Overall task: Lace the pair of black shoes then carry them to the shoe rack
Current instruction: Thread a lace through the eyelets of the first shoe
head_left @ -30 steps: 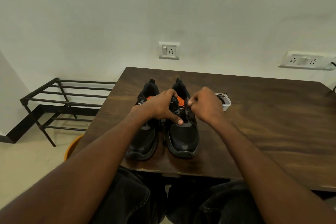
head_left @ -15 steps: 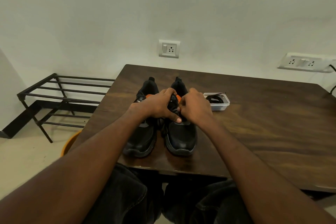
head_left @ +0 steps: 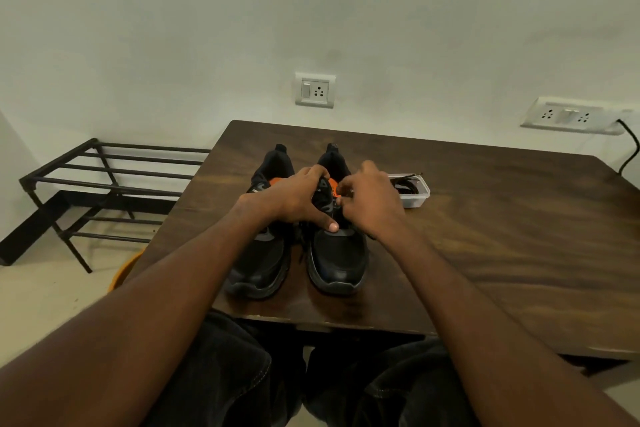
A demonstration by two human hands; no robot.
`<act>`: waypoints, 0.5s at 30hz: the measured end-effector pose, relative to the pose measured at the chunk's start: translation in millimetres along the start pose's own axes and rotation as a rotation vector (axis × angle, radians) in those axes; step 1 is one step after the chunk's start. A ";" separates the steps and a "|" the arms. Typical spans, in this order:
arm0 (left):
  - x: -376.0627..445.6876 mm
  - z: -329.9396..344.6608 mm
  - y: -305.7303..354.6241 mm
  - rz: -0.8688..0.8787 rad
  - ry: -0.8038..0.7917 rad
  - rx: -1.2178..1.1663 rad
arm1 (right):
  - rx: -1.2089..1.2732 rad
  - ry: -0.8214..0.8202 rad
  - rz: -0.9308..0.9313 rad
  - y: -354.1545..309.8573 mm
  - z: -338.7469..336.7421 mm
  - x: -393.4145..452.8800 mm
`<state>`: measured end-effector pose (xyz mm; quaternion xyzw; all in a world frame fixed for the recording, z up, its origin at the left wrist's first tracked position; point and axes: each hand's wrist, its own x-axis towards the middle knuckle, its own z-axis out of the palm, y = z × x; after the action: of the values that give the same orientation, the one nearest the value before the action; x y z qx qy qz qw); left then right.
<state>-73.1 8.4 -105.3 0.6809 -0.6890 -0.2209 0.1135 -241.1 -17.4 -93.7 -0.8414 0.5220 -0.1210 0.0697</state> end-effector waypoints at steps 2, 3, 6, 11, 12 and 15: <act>0.1 0.4 -0.5 0.002 0.000 0.005 | -0.047 -0.050 -0.011 -6.8 6.2 4.7; 0.0 0.6 -0.9 0.002 -0.003 0.004 | -0.045 -0.046 -0.011 -7.6 6.3 5.9; 0.9 1.1 -1.0 -0.003 0.001 0.003 | 0.058 0.072 0.132 5.4 -6.3 8.2; 3.7 -0.2 -2.7 -0.005 -0.024 -0.014 | 0.057 0.288 0.378 45.0 -40.9 -8.6; 4.3 -0.4 -2.6 -0.003 -0.029 -0.016 | 0.022 0.235 0.355 45.0 -38.7 -11.4; 4.9 0.3 -1.8 -0.008 -0.024 -0.008 | 0.029 0.092 0.182 30.4 -24.0 -10.5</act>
<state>-71.8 3.6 -107.1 0.6804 -0.6868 -0.2322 0.1069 -278.3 -21.3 -79.4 -0.7830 0.5972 -0.1600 0.0685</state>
